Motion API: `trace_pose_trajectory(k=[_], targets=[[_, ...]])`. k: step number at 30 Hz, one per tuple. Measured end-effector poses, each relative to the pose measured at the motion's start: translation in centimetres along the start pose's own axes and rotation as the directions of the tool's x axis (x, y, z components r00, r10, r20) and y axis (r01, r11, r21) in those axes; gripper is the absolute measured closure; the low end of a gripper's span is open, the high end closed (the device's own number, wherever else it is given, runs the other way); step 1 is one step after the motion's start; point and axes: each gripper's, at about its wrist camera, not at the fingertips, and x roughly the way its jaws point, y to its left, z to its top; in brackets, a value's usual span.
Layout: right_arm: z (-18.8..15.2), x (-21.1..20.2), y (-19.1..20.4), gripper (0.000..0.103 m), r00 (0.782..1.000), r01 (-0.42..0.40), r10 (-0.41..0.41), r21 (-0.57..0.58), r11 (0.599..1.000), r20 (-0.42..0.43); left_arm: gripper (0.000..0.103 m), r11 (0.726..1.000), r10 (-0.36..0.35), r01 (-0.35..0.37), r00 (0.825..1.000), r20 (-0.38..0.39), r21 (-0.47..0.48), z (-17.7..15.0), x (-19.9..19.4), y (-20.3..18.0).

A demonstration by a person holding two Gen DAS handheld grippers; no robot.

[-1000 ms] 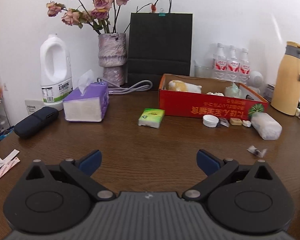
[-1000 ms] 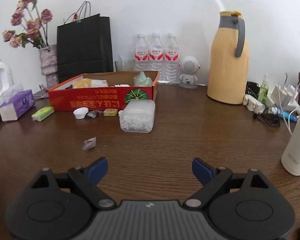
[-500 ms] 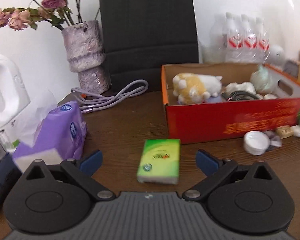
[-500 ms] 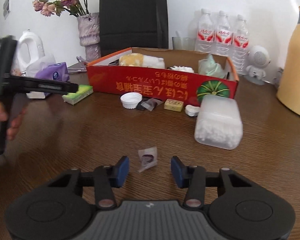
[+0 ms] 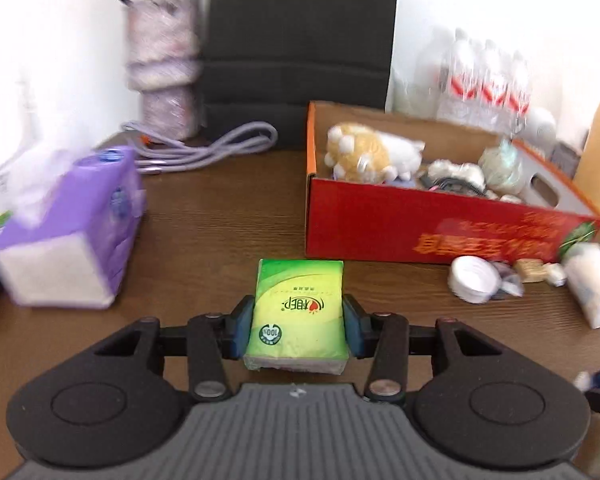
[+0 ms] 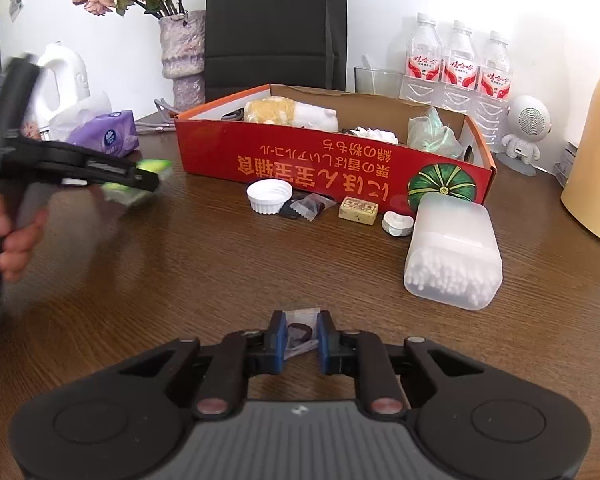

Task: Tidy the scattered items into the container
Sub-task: 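Carry the tissue pack and sachet into the box and open both tools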

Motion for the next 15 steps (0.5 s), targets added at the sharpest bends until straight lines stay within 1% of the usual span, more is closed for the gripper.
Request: trace_pose_trajectory(k=[2,4,6,9,11,13,15], targets=[[-0.5,-0.6,0.2,0.088,1.0,0.012,-0.012,0.021,1.0,0.023,0.058,0.999,-0.02,0.021,0.999,0.049,-0.028,-1.4,-3.2,-1.4],[-0.8,-1.9,0.3,0.088,0.997,0.018,-0.022,0.06,0.998,0.069,0.057,1.0,-0.021,0.022,0.993,0.116,-0.012,-2.9,-6.6,-3.4],[-0.9,-3.9,0.5,0.088,0.99,0.021,-0.033,0.089,0.996,0.135,0.057,1.0,-0.024,0.023,0.985,0.173,0.008,-4.3,-9.7,-5.2],[-1.2,-7.1,0.8,0.088,0.969,0.035,-0.064,0.126,0.991,0.239,0.057,0.999,-0.04,0.033,0.973,0.229,0.034,-5.7,-13.3,-7.2],[-1.7,-9.3,0.6,0.088,0.952,-0.001,-0.051,0.169,0.986,0.302,0.057,0.999,-0.028,0.017,0.965,0.259,0.045,-6.4,-15.3,-8.1],[-2.3,-11.1,0.8,0.088,0.935,-0.01,-0.056,0.184,0.983,0.351,0.057,0.998,-0.031,0.014,0.957,0.287,0.059,-6.9,-17.0,-9.0],[-3.1,-12.5,1.2,0.088,0.916,0.006,-0.083,0.193,0.981,0.391,0.057,0.997,-0.035,0.011,0.948,0.316,0.078,-7.3,-18.4,-9.8]])
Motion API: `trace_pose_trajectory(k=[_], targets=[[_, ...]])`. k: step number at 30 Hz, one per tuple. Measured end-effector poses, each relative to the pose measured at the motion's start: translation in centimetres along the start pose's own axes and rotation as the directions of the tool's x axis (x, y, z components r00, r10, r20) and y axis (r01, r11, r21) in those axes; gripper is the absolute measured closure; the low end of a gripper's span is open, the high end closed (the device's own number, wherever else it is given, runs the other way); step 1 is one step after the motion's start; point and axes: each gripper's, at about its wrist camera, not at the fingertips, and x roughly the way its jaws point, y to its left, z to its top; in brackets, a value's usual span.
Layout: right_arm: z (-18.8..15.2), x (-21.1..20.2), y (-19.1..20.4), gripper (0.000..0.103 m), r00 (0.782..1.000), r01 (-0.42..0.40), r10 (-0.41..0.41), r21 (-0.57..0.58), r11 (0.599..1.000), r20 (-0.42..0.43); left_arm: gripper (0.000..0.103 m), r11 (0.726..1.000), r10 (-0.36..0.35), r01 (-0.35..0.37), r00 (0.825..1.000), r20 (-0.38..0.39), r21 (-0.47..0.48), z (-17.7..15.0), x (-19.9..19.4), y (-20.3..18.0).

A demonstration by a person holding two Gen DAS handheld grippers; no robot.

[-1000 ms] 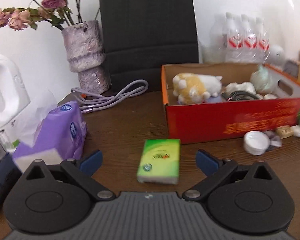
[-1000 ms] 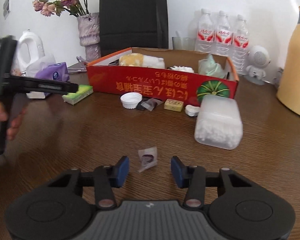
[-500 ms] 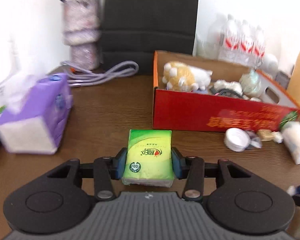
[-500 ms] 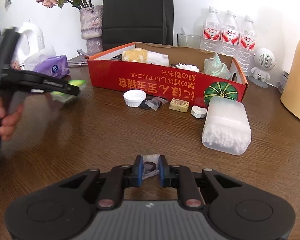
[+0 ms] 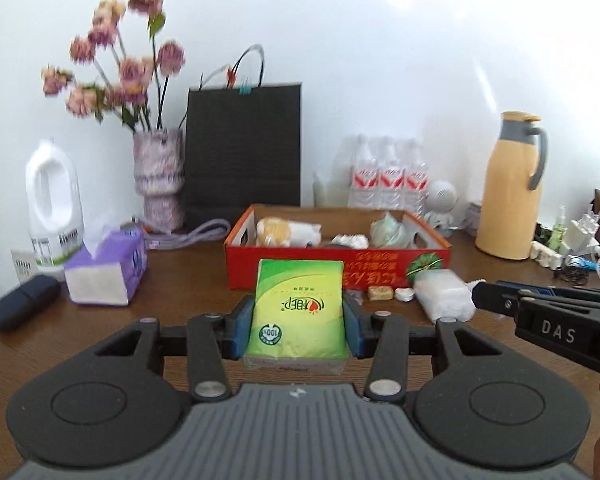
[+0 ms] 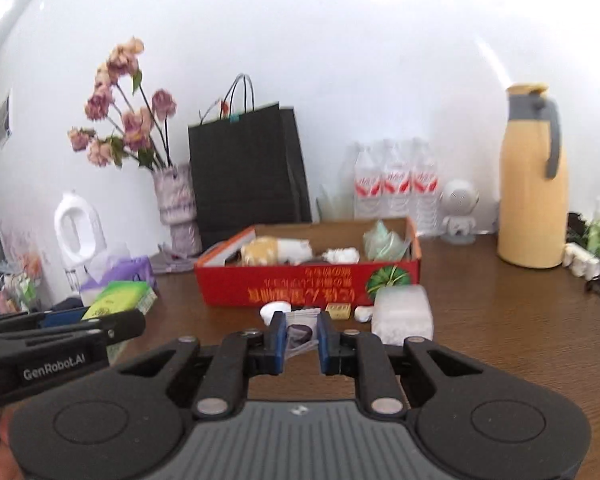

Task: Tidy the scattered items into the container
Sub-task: 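Carry the tissue pack and sachet into the box and open both tools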

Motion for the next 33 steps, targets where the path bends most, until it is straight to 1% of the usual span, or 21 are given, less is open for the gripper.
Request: trace_pose_trajectory(k=[2,4,8,12,16,18,19,21,22,25,29,33], targets=[[-0.2,-1.3,0.2,0.088,0.999,0.013,-0.013,0.006,1.0,0.048,0.057,1.0,-0.007,0.007,1.0,0.028,-0.005,0.2,-1.2,-0.4],[-0.2,-2.4,0.4,0.088,0.996,0.032,-0.031,-0.011,0.999,0.087,0.057,0.999,-0.034,0.034,0.998,0.045,-0.008,0.4,-1.6,-0.6],[0.3,-3.5,1.0,0.088,0.985,0.059,-0.052,-0.043,0.997,0.164,0.057,1.0,-0.024,0.025,0.997,0.067,-0.006,1.1,-1.1,-0.8],[1.1,-2.7,0.7,0.088,0.983,0.065,-0.06,-0.025,0.998,0.175,0.057,1.0,-0.017,0.018,0.996,0.083,-0.007,2.0,0.3,-0.6],[1.8,-1.2,0.1,0.088,0.984,0.059,-0.058,-0.001,0.998,0.167,0.057,1.0,-0.017,0.018,0.994,0.109,-0.006,3.4,1.5,-0.6],[2.5,-0.2,-0.3,0.088,0.985,0.056,-0.057,0.009,0.998,0.165,0.057,0.999,-0.031,0.032,0.993,0.116,-0.006,4.3,2.5,-0.6],[3.1,0.2,-0.4,0.088,0.984,0.058,-0.059,0.008,0.998,0.166,0.057,0.999,-0.046,0.048,0.993,0.106,-0.01,4.8,3.0,-0.5],[4.2,0.6,-0.8,0.088,0.977,0.076,-0.075,0.005,0.997,0.197,0.057,0.996,-0.077,0.081,0.992,0.098,-0.039,5.8,3.8,-0.3],[4.8,0.6,-0.9,0.088,0.972,0.085,-0.082,-0.002,0.996,0.218,0.057,0.995,-0.082,0.088,0.991,0.11,-0.048,6.2,3.9,-0.3],[6.5,0.8,-1.1,0.088,0.96,0.107,-0.097,-0.022,0.994,0.264,0.057,0.995,-0.088,0.094,0.985,0.146,-0.035,7.6,4.5,-0.4],[9.3,1.9,-1.6,0.088,0.947,0.142,-0.124,-0.04,0.989,0.298,0.057,0.993,-0.113,0.118,0.982,0.154,-0.017,9.8,6.5,-0.5],[12.6,2.7,-2.0,0.088,0.922,0.159,-0.129,-0.052,0.986,0.365,0.057,0.994,-0.106,0.109,0.975,0.198,-0.004,12.6,8.3,-0.3]])
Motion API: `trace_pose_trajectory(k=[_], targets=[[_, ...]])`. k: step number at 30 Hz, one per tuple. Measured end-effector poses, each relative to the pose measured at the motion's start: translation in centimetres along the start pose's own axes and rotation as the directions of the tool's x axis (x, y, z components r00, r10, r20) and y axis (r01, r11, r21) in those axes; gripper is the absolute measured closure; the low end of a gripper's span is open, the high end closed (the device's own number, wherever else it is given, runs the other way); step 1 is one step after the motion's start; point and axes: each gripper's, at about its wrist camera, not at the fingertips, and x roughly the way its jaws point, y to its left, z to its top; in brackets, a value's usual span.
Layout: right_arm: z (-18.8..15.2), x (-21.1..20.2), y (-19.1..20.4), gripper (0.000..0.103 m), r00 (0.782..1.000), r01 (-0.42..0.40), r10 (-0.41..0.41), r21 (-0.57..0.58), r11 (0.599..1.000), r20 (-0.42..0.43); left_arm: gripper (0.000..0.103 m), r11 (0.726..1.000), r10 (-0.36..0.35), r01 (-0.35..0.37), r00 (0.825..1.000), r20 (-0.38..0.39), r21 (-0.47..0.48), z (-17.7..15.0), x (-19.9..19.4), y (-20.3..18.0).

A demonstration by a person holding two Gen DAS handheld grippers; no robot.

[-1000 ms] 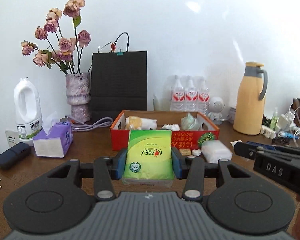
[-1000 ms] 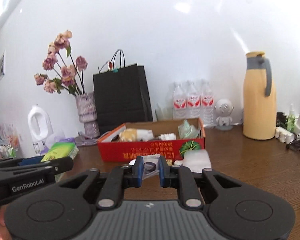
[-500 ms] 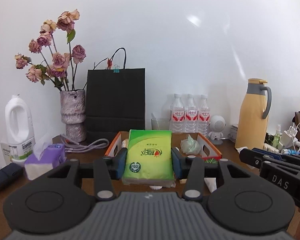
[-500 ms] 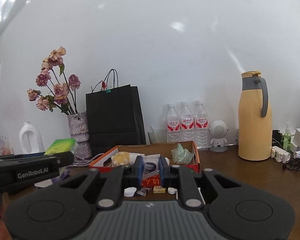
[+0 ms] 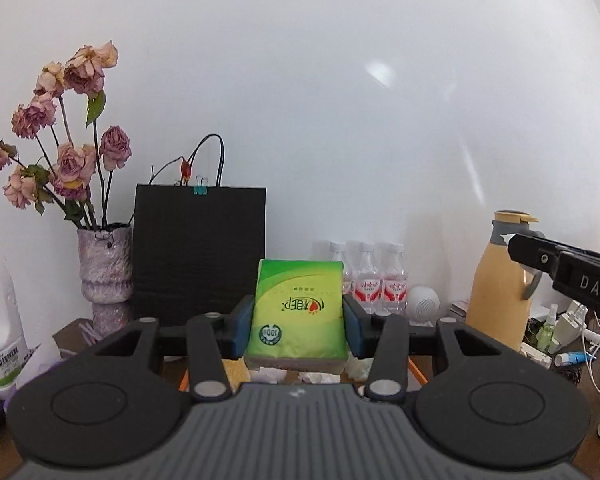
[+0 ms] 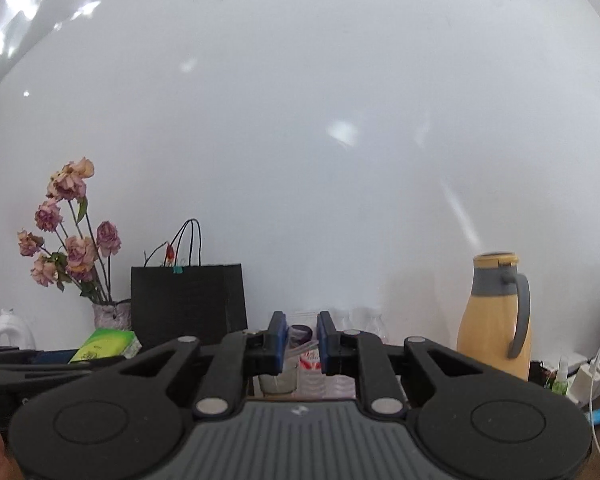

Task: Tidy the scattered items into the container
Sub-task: 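Carry the tissue pack and sachet into the box and open both tools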

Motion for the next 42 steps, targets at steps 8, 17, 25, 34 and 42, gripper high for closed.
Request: trace_pose_trajectory(k=[8,17,25,34,42], targets=[[3.8,13.7,-2.3,0.088,0.935,-0.094,0.101,0.039,0.995,-0.341,0.057,0.993,-0.12,0.112,0.952,-0.28,-0.045,4.7,13.4,1.9],[-7.8,29.3,-2.4,0.088,0.563,-0.079,0.096,0.062,0.995,-0.821,0.057,0.996,-0.076,0.016,0.701,-0.709,-0.09,-4.0,30.4,5.7],[-14.7,34.0,-1.7,0.085,0.482,-0.01,0.025,0.024,1.0,-0.876,0.05,0.998,-0.07,0.051,0.687,-0.723,-0.048,-7.2,33.4,4.8],[-12.2,33.5,-2.5,0.074,0.508,0.046,0.056,0.092,0.995,-0.86,0.035,0.999,-0.039,0.021,0.691,-0.722,-0.034,-3.4,31.3,5.2],[-5.4,29.4,-3.2,0.05,0.501,0.06,0.046,0.088,0.994,-0.864,0.019,0.997,0.054,-0.077,0.618,-0.784,0.008,0.1,25.9,6.2]])
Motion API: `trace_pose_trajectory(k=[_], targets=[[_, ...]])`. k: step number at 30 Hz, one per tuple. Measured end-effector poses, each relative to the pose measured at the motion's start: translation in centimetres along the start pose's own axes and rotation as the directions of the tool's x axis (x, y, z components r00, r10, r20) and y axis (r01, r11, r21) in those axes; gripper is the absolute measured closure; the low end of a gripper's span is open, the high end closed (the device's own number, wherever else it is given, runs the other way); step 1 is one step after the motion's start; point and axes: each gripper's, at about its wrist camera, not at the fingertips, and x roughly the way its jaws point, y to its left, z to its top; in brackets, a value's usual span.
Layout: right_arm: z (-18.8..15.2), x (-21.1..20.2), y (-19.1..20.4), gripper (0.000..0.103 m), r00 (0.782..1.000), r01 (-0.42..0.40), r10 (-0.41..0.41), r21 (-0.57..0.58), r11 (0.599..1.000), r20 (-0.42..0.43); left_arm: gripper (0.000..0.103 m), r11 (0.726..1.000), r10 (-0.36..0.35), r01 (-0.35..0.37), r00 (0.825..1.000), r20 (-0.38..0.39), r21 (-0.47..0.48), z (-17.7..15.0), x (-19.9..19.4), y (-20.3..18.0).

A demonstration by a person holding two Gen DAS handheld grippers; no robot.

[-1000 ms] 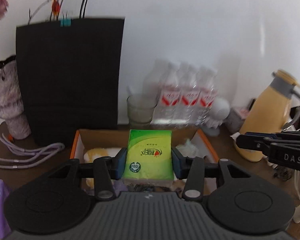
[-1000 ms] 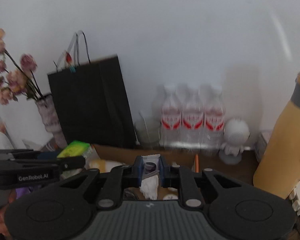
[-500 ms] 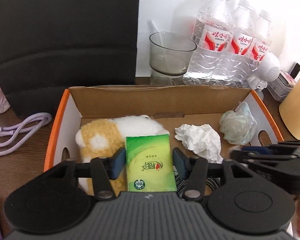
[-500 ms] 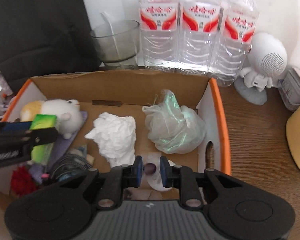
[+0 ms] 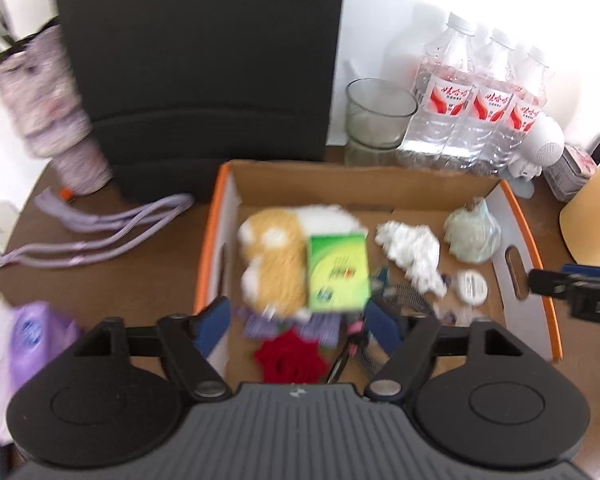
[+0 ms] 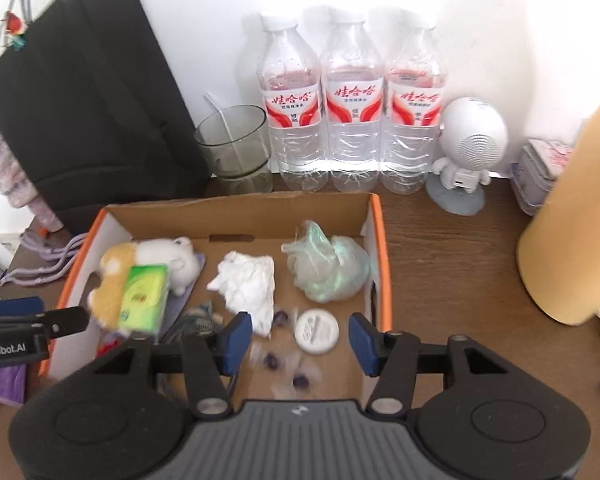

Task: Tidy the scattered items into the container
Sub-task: 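Carry the tissue pack and sachet into the box and open both tools, then withdraw both open tools from the box toward the remaining items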

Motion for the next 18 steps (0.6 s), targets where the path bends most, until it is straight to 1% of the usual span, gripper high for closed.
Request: trace_pose_trajectory(k=[1,2,3,5,7,8,9,10,11,12,13,14,15,16,17,18], targets=[[-0.3,-0.9,0.0,0.049,1.0,0.009,-0.009,-0.005,1.0,0.006,0.017,1.0,0.003,-0.003,1.0,-0.002,0.001,-0.8,-0.7,0.2],[-0.9,-1.9,-0.1,0.045,1.0,0.019,-0.019,-0.01,1.0,0.018,0.016,1.0,-0.002,0.002,1.0,-0.008,0.005,-1.7,-1.2,0.4],[-1.6,-2.7,0.0,0.044,0.999,0.03,-0.03,-0.016,0.999,0.023,0.016,1.0,0.001,-0.001,1.0,-0.014,0.004,-2.4,-1.5,0.7],[-3.0,-3.9,0.0,0.044,0.999,0.04,-0.039,-0.024,0.999,0.03,0.016,1.0,0.021,-0.021,1.0,-0.011,-0.018,-3.8,-2.4,1.1],[-4.4,-5.2,0.1,0.044,0.998,0.038,-0.037,-0.019,0.999,0.058,0.016,0.998,0.047,-0.046,0.999,0.009,-0.042,-5.3,-3.4,0.9],[-5.2,-5.9,0.2,0.044,0.996,0.023,-0.022,-0.019,1.0,0.084,0.016,0.998,0.054,-0.053,0.998,0.04,-0.039,-6.1,-4.2,0.5],[-6.1,-6.6,0.3,0.043,0.994,0.004,-0.002,-0.016,1.0,0.112,0.012,0.998,0.047,-0.044,0.995,0.089,-0.033,-7.1,-5.2,0.2],[-7.1,-7.2,0.5,0.043,0.989,-0.015,0.016,-0.008,1.0,0.145,0.007,0.999,0.038,-0.033,0.988,0.146,-0.036,-8.1,-6.2,0.1],[-8.2,-8.0,0.6,0.043,0.982,-0.036,0.036,-0.007,0.999,0.184,0.005,0.998,0.04,-0.031,0.978,0.205,-0.049,-9.2,-7.1,0.1],[-9.4,-8.7,0.8,0.043,0.971,-0.055,0.057,-0.014,0.998,0.23,0.003,0.997,0.042,-0.024,0.961,0.273,-0.068,-10.3,-8.1,0.0],[-10.7,-9.4,0.9,0.042,0.953,-0.062,0.065,-0.02,0.998,0.295,0.0,0.996,0.046,-0.018,0.935,0.351,-0.084,-11.7,-8.9,-0.1],[-12.2,-10.0,1.2,0.04,0.93,-0.045,0.056,-0.038,0.998,0.364,0.0,0.996,0.051,-0.016,0.904,0.424,-0.085,-13.1,-9.5,-0.2],[-13.5,-10.5,1.6,0.039,0.905,-0.023,0.047,-0.061,0.998,0.423,0.0,0.997,0.055,-0.022,0.869,0.491,-0.073,-14.6,-10.0,-0.4],[-15.0,-10.7,2.0,0.036,0.873,0.002,0.036,-0.077,0.997,0.486,0.0,0.998,0.059,-0.034,0.835,0.546,-0.056,-16.1,-10.4,-0.7],[-16.3,-11.0,2.2,0.033,0.843,0.017,0.033,-0.088,0.996,0.538,0.0,0.998,0.061,-0.046,0.805,0.59,-0.04,-17.4,-10.6,-1.1],[-17.5,-11.2,2.4,0.033,0.82,0.018,0.041,-0.097,0.995,0.57,0.0,0.998,0.067,-0.063,0.787,0.613,-0.028,-18.5,-10.7,-1.4]])
